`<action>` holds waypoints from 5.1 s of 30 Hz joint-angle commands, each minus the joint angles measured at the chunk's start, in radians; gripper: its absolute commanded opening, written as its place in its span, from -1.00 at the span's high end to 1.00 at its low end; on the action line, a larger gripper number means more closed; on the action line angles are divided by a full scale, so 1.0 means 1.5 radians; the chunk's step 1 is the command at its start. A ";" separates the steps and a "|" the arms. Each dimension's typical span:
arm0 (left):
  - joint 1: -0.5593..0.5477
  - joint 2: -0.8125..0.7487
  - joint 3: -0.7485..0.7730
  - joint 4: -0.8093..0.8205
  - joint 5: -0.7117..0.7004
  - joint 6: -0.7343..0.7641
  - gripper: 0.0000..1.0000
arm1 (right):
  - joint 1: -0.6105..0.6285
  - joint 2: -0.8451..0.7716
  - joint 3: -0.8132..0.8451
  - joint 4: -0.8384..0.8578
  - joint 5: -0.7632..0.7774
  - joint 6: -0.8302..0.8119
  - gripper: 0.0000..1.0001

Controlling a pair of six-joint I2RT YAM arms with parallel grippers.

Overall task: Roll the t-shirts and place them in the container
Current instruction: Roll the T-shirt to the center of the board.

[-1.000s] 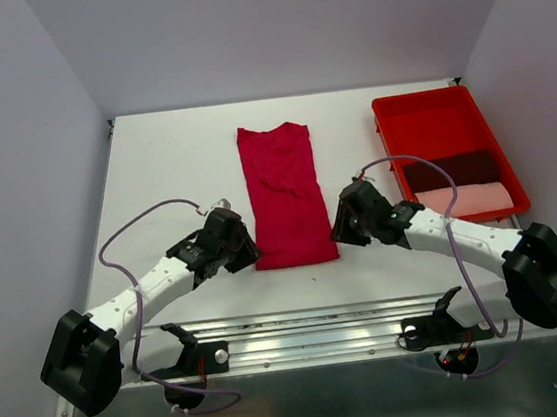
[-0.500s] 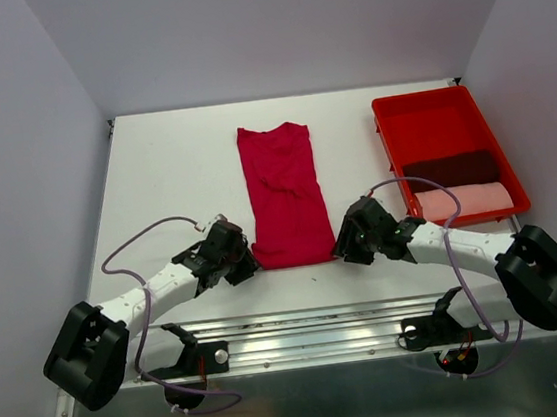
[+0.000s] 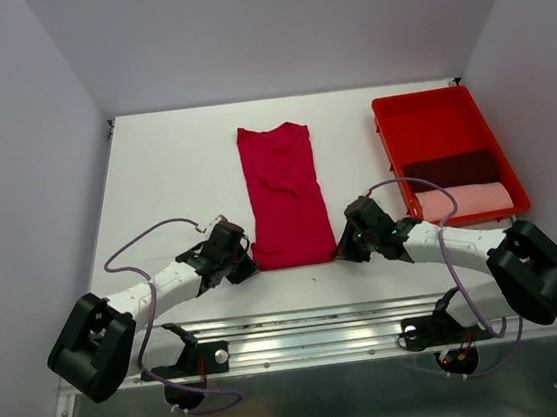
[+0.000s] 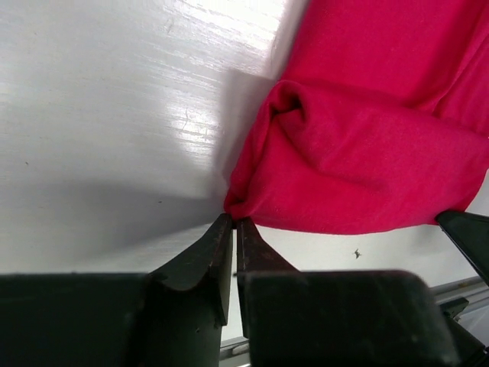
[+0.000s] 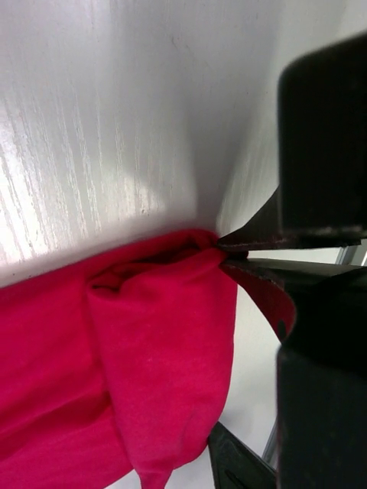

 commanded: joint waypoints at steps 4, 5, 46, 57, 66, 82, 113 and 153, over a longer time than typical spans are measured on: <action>0.002 -0.006 -0.002 0.008 -0.032 -0.004 0.91 | 0.005 0.002 0.006 0.026 0.016 -0.003 0.91; 0.003 -0.007 -0.001 0.008 -0.032 -0.002 1.00 | 0.005 0.002 0.006 0.025 0.015 -0.003 0.94; 0.139 0.118 0.252 -0.110 0.028 0.079 1.00 | -0.064 0.078 0.210 -0.059 0.060 -0.126 0.99; 0.172 0.234 0.322 -0.083 0.040 0.120 1.00 | -0.096 0.172 0.290 -0.055 0.051 -0.164 0.95; 0.178 0.292 0.361 -0.070 0.038 0.145 0.77 | -0.123 0.237 0.340 -0.046 0.052 -0.178 0.64; 0.094 0.163 0.381 -0.132 -0.056 0.159 0.93 | -0.080 0.135 0.322 -0.070 0.027 -0.217 0.83; 0.081 0.164 0.325 -0.055 -0.053 0.201 1.00 | -0.073 0.140 0.288 -0.046 0.051 -0.190 0.99; 0.070 -0.050 0.074 -0.077 0.012 0.161 1.00 | -0.011 0.027 0.131 -0.106 0.073 -0.109 0.65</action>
